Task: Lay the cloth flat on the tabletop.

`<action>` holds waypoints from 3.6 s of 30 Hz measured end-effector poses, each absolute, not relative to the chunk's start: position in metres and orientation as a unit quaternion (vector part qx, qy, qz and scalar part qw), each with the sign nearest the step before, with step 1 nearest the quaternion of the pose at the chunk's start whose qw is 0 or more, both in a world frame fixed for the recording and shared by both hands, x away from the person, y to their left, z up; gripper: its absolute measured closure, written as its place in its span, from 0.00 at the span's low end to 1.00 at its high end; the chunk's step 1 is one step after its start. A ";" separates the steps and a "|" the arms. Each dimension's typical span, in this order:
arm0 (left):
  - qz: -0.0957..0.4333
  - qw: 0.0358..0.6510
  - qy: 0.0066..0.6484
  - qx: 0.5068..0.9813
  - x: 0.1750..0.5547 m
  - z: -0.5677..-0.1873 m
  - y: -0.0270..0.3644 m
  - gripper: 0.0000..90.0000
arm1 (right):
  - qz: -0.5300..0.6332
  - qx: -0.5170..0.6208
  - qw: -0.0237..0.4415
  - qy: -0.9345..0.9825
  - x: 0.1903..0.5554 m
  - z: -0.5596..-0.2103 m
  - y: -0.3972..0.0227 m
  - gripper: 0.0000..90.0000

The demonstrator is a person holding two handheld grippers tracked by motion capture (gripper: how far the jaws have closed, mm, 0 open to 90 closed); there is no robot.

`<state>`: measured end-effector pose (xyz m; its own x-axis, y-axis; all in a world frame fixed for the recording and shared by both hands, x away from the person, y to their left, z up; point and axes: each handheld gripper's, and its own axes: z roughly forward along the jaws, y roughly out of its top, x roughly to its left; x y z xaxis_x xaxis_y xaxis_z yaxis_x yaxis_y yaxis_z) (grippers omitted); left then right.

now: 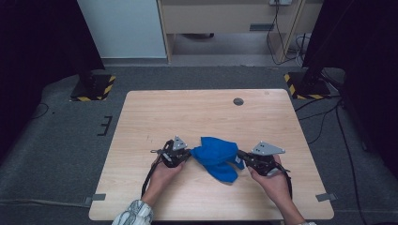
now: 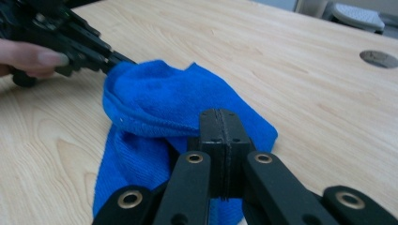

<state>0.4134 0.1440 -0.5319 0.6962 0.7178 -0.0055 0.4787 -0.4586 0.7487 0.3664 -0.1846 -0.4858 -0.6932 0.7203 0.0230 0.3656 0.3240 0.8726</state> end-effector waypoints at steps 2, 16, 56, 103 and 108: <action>0.159 0.379 0.358 0.839 0.412 -0.529 0.145 0.98 | 0.463 0.345 0.187 0.795 0.368 -0.488 -0.185 1.00; 0.157 0.388 0.380 0.825 0.407 -0.518 0.155 0.99 | 0.424 0.374 0.177 0.806 0.388 -0.510 -0.191 1.00; 0.132 0.400 0.368 0.829 0.385 -0.502 0.150 0.98 | 0.380 0.423 0.194 0.799 0.403 -0.518 -0.170 0.67; 0.152 0.458 0.401 0.779 0.397 -0.464 0.180 0.98 | 0.484 0.388 0.205 0.757 0.376 -0.447 -0.218 0.99; 0.176 0.452 0.385 0.785 0.399 -0.441 0.177 0.98 | 0.497 0.385 0.215 0.748 0.379 -0.429 -0.221 0.99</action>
<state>0.3986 0.1770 -0.4409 0.6413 0.7638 -0.0726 0.4458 -0.2940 0.8455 0.3786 -0.2211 -0.4288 -0.6117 0.7888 0.0605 0.3616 0.2108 0.9082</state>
